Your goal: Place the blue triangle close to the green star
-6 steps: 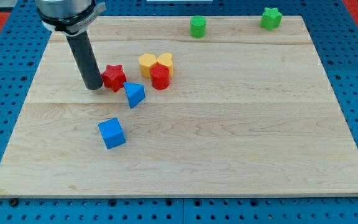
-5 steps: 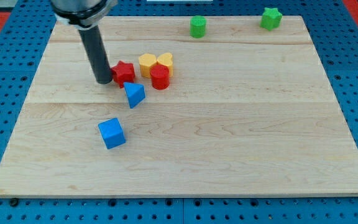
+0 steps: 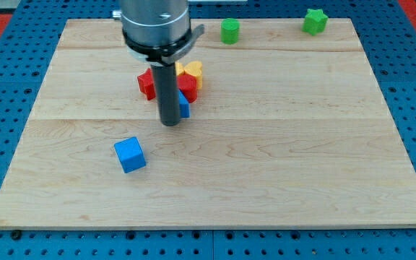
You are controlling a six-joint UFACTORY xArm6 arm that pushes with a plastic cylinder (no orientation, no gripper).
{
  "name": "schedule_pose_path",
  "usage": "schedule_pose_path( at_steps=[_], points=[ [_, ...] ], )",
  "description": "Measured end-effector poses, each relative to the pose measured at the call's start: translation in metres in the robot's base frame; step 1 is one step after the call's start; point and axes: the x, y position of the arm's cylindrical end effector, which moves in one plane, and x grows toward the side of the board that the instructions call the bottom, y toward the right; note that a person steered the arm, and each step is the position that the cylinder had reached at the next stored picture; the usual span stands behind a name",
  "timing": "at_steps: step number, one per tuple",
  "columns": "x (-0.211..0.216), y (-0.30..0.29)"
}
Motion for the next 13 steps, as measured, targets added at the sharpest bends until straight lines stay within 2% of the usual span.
schedule_pose_path(
  at_steps=[2, 3, 6, 8, 9, 10, 11, 13],
  points=[
    [-0.022, -0.015],
    [-0.023, 0.007],
    [-0.033, 0.126],
    [-0.089, 0.196],
    [-0.105, 0.198],
    [-0.065, 0.204],
    [-0.047, 0.177],
    [-0.114, 0.164]
  ],
)
